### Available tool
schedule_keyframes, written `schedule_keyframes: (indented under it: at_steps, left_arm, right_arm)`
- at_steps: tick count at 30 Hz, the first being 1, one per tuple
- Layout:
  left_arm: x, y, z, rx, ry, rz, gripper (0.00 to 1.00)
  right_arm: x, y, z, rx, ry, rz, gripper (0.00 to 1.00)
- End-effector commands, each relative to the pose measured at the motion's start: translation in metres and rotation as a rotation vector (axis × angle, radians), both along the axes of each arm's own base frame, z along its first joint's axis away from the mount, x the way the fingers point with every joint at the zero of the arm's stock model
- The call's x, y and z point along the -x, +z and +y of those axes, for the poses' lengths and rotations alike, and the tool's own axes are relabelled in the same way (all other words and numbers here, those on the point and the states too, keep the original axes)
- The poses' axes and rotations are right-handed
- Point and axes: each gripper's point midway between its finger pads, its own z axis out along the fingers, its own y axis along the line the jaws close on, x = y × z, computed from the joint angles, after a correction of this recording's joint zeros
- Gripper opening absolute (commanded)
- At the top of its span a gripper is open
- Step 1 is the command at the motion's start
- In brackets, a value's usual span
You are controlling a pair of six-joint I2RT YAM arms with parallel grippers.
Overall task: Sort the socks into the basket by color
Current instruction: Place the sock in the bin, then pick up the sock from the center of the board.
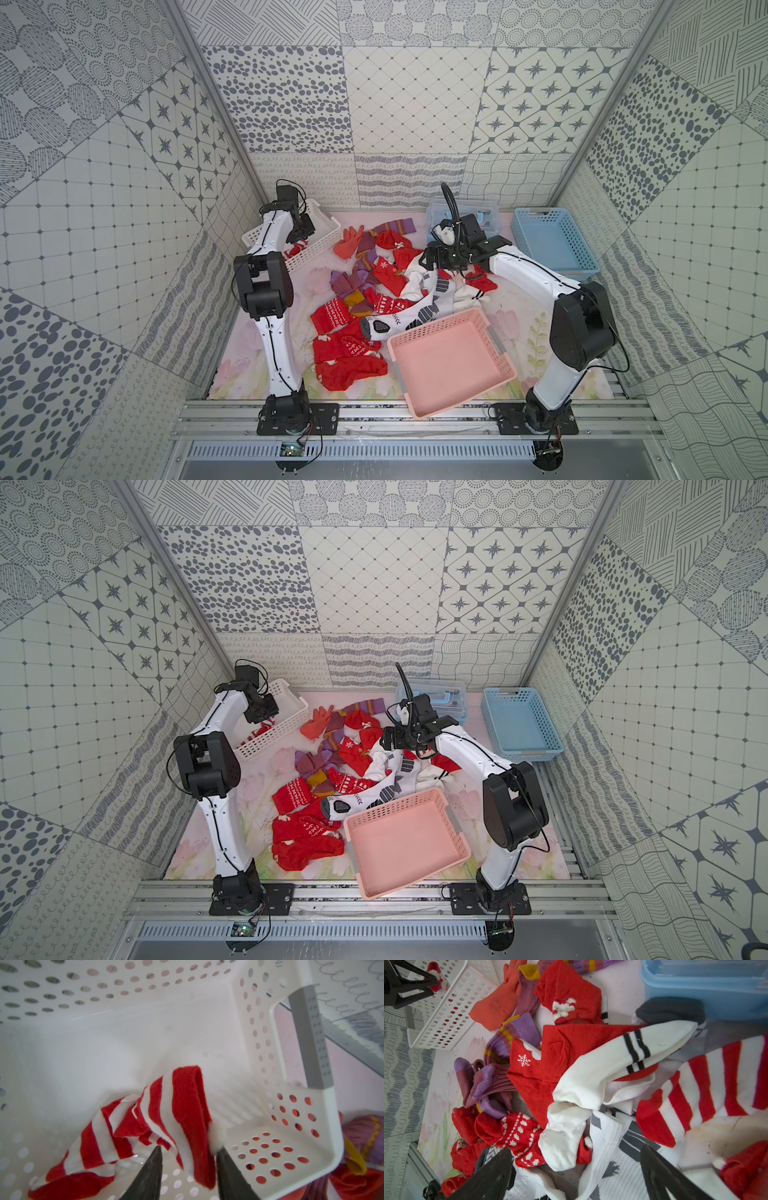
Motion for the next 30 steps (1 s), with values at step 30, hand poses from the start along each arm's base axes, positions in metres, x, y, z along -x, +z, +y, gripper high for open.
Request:
schedule_keyframes:
  at_steps: [30]
  left_arm:
    - [0.223,0.007,-0.164,0.085,-0.092,0.082,0.62]
  right_arm:
    - [0.025,0.019,0.035,-0.013,0.121,-0.047,0.98]
